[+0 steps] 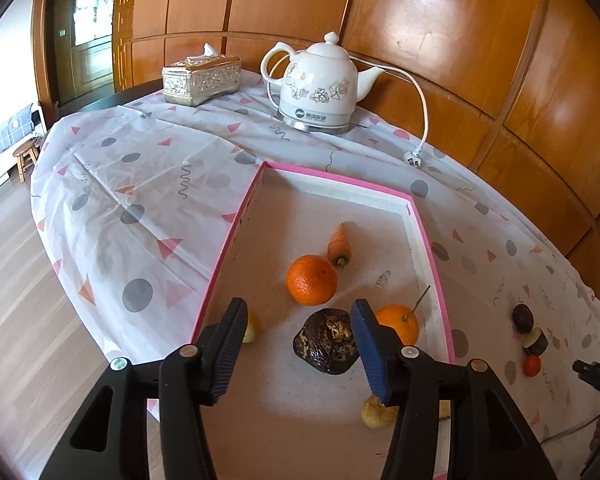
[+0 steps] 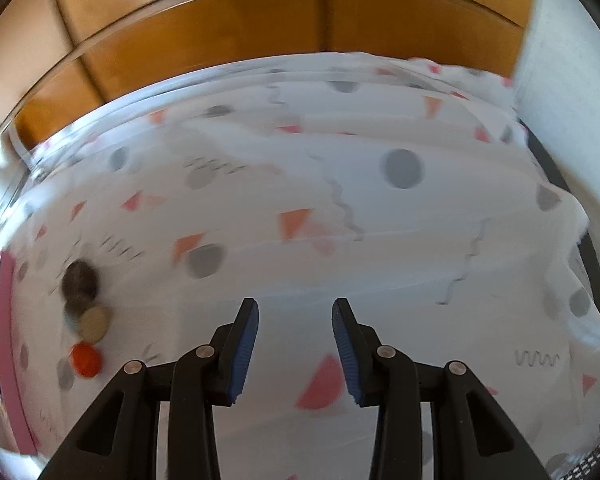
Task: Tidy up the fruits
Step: 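Grasp the red tomato with the right gripper, then lift the tomato and carry it toward the pink tray with the right gripper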
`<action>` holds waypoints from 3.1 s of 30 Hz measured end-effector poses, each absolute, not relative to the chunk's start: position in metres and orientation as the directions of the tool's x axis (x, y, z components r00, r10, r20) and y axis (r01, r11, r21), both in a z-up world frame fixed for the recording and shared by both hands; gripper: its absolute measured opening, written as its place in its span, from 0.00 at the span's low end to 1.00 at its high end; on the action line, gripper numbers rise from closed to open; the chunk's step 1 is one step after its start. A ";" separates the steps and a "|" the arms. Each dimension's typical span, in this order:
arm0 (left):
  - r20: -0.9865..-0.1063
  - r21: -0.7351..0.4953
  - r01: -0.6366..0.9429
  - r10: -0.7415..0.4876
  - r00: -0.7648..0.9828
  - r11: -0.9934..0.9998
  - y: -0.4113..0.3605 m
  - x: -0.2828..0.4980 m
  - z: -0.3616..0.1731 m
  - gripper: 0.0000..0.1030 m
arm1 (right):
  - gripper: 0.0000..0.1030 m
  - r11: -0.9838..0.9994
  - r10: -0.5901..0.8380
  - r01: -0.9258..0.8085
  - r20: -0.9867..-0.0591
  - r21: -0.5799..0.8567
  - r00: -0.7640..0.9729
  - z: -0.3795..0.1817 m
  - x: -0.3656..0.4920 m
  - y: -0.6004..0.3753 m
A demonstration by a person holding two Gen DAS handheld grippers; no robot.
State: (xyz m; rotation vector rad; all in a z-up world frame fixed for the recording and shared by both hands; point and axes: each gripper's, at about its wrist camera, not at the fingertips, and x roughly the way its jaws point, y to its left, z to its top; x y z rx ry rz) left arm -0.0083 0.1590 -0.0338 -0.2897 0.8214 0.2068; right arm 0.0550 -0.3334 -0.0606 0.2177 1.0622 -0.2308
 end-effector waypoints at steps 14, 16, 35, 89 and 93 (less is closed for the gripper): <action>-0.740 -0.175 -0.268 0.053 0.670 0.947 0.155 -0.012 -0.032 0.56 | 0.37 0.991 0.064 0.071 -0.865 0.114 0.497 -0.057 0.056 -0.246; -0.742 -0.184 -0.272 0.048 0.668 0.945 0.157 -0.012 -0.032 0.58 | 0.38 0.992 0.074 0.055 -0.866 0.116 0.495 -0.058 0.056 -0.238; -0.747 -0.208 -0.299 0.046 0.664 0.931 0.168 -0.011 -0.032 0.61 | 0.30 0.992 0.124 -0.063 -0.886 0.107 0.447 -0.091 0.073 -0.181; -0.728 -0.235 -0.380 0.097 0.678 0.895 0.194 -0.022 -0.024 0.72 | 0.28 0.949 0.301 -0.242 -0.800 0.200 0.519 -0.055 0.021 -0.135; -0.725 -0.247 -0.437 0.134 0.675 0.865 0.217 -0.024 -0.022 0.72 | 0.28 0.926 0.353 -0.315 -0.776 0.209 0.522 -0.040 0.018 -0.114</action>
